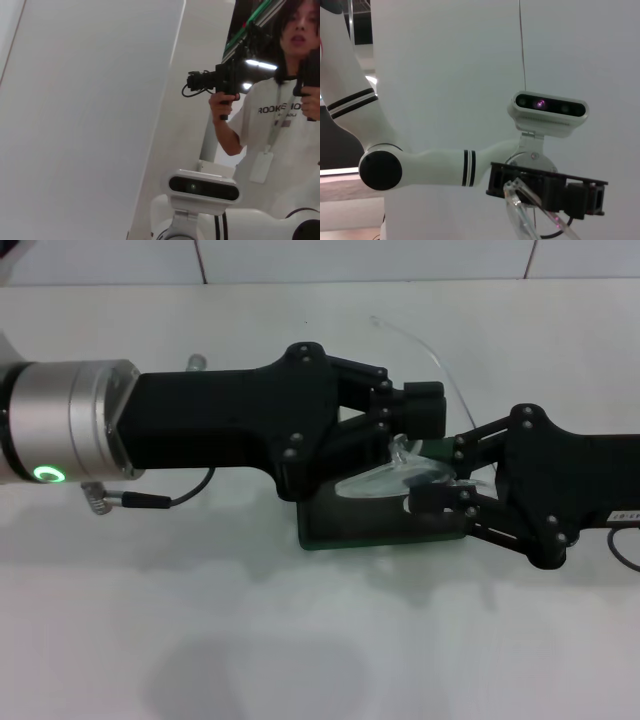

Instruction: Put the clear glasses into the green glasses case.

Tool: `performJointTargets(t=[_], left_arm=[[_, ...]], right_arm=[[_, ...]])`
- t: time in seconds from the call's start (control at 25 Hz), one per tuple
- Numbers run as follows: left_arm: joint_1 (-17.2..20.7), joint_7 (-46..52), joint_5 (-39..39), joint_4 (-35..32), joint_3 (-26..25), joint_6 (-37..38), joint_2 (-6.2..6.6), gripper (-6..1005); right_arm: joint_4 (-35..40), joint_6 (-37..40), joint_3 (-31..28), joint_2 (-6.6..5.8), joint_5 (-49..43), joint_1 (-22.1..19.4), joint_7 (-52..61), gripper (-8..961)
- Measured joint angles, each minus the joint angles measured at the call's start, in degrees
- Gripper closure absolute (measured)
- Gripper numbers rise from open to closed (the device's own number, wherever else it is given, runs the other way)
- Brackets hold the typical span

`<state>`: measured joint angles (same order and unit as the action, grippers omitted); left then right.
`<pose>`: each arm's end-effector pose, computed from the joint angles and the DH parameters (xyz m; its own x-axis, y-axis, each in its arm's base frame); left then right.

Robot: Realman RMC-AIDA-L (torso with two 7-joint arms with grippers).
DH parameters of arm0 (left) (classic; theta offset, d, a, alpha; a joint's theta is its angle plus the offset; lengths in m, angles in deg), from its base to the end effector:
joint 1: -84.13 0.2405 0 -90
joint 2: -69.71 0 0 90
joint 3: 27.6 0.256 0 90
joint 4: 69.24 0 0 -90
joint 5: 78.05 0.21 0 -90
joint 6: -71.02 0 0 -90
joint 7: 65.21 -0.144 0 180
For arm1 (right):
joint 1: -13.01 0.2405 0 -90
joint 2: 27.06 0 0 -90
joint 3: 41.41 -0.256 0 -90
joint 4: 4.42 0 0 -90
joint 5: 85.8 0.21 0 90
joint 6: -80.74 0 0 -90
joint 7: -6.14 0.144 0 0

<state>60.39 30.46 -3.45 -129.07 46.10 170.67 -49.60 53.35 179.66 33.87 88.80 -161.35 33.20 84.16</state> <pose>-0.1317 0.2882 0.0148 0.6393 0.2388 0.7309 0.1127 -0.9694 0.2182 0.1679 0.2822 0.0190 0.7055 -0.0035 -0.7087 -0.0015 -1.0000 0.0034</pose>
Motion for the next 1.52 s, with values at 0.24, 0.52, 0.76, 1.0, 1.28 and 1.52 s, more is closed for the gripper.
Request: performJointTargets(t=[0.24,0.52,0.76,1.0,1.28,1.52], left_arm=[[-1.64,-0.49,0.01,3.03,0.16,0.88,-0.12,878],[-2.41,-0.8,-0.04,4.34,0.28,1.12,-0.21,878],[-2.45,-0.82,0.01,4.44,0.36,1.17,-0.21,879],[-2.44,-1.26,0.08,4.63,0.28,1.17,-0.17,880],[-2.53,-3.8,-0.32,7.86,-2.13,1.0,-0.2,881],[-2.39,-4.68,-1.24,8.26,-2.55,1.06,-0.22,882]], right_arm=[[-1.61,0.09,-0.04,0.09,0.05,0.74,-0.63,837],[-2.23,0.19,0.07,0.06,0.59,0.72,-1.27,837],[-2.37,0.21,0.13,0.06,0.64,0.72,-1.38,837],[-2.42,0.24,0.24,0.06,0.67,0.72,-1.49,838],[-2.89,0.64,0.38,0.07,0.95,0.72,-1.83,838],[-2.98,1.0,0.38,0.07,0.98,0.72,-1.88,838]])
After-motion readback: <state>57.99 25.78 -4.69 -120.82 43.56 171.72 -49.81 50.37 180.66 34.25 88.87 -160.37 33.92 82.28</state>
